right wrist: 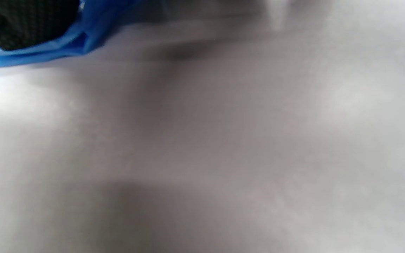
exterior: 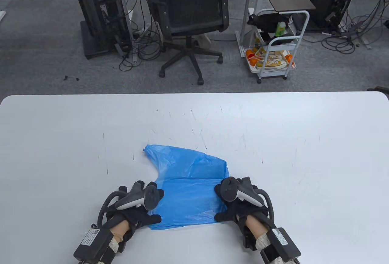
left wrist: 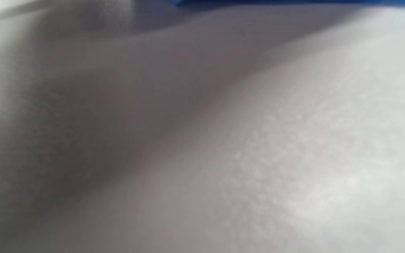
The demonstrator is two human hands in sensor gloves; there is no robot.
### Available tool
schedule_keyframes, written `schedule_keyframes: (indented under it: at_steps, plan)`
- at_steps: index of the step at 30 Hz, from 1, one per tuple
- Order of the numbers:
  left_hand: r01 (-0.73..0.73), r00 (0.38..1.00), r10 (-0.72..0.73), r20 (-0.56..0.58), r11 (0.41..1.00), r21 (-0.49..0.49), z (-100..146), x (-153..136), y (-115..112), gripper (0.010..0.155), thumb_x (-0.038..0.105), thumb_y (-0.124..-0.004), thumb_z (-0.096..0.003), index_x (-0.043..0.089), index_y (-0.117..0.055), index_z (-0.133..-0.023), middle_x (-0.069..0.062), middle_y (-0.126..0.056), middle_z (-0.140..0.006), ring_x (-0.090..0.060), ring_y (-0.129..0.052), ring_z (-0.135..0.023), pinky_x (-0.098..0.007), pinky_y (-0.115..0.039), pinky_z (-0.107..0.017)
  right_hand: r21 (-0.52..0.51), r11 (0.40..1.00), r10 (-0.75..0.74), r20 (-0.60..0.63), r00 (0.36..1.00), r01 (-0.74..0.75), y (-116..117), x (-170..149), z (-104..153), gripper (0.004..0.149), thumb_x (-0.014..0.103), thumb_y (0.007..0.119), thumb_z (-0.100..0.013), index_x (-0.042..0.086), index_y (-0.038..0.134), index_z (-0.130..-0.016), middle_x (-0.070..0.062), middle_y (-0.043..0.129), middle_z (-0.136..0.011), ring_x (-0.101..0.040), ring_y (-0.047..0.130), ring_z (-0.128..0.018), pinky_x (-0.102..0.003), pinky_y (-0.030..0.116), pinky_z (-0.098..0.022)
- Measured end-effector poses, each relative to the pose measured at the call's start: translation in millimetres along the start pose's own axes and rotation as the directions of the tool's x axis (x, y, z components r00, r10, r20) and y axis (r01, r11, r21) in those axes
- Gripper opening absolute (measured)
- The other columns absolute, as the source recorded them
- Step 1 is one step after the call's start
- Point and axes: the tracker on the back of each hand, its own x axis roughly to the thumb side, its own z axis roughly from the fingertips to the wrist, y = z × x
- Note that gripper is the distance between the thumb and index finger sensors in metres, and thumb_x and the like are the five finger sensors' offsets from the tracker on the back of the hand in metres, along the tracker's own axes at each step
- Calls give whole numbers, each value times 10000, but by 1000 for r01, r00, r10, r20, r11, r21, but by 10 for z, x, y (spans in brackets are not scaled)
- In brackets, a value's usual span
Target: Squeeze plastic bag to expel air
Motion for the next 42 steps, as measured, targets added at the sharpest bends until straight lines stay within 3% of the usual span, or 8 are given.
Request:
schedule_keyframes:
  at_steps: [8,13,18,28,30,33,37,42]
  plan:
    - [46,999,-46,-6,999,-2,3,47,36,857,708,-545,-380,483,-63,-1052,132,2,-1207,-280,-91,-1167,-705,-182,-788,-164,984,-64,55,996,72,-238,187,56,767,496,698,-464,375,256,-1078,110,155,-1196,-307,25,-1090,-714,103,-695]
    - [45,999,-45,-5,999,-1,2,56,36,854,706,-544,-381,483,-65,-1051,131,1,-1207,-280,-92,-1167,-703,-183,-789,-128,992,-11,9,1000,12,-285,209,-170,733,466,684,-482,375,258,-1073,114,169,-1193,-301,28,-1089,-712,98,-693]
    - [40,999,-40,0,999,6,5,60,30,854,708,-539,-381,481,-63,-1053,128,5,-1206,-282,-88,-1166,-705,-181,-787,-72,997,12,-84,996,-18,-307,-5,-364,719,462,686,-483,375,278,-1068,118,191,-1191,-302,41,-1090,-712,95,-692]
    - [74,997,-74,0,997,2,20,114,75,858,698,-547,-389,452,-81,-1066,90,-31,-1217,-286,-117,-1167,-712,-184,-778,-3,998,-66,-112,991,66,-330,-214,-436,730,479,711,-464,414,278,-1048,174,155,-1171,-304,66,-1095,-709,93,-692]
    - [88,996,-88,1,996,5,35,108,147,826,677,-567,-411,450,-139,-1080,98,-92,-1230,-283,-130,-1169,-712,-178,-776,-4,998,-55,-113,992,55,-330,-206,-435,727,479,709,-462,412,281,-1046,172,157,-1168,-308,74,-1096,-711,102,-692]
    - [58,998,-56,-25,994,90,81,77,344,765,649,-573,-431,451,-248,-1095,101,-171,-1244,-289,-166,-1175,-715,-182,-775,-2,999,-49,-112,993,49,-329,-203,-437,725,481,703,-461,413,276,-1043,169,151,-1166,-307,74,-1094,-711,112,-693]
    - [-55,998,57,3,955,293,144,122,718,739,615,-578,-454,442,-264,-1099,96,-196,-1249,-285,-192,-1180,-709,-195,-785,-3,1000,-30,-113,993,30,-327,-187,-438,718,485,694,-459,419,272,-1037,168,149,-1164,-315,76,-1093,-711,118,-695]
    - [-76,993,44,105,945,319,-25,503,947,697,574,-593,-472,435,-320,-1098,95,-299,-1246,-260,-344,-1173,-672,-293,-807,-11,1000,6,-117,993,-8,-322,-148,-442,713,488,676,-453,417,265,-1032,150,152,-1163,-319,100,-1094,-712,141,-699]
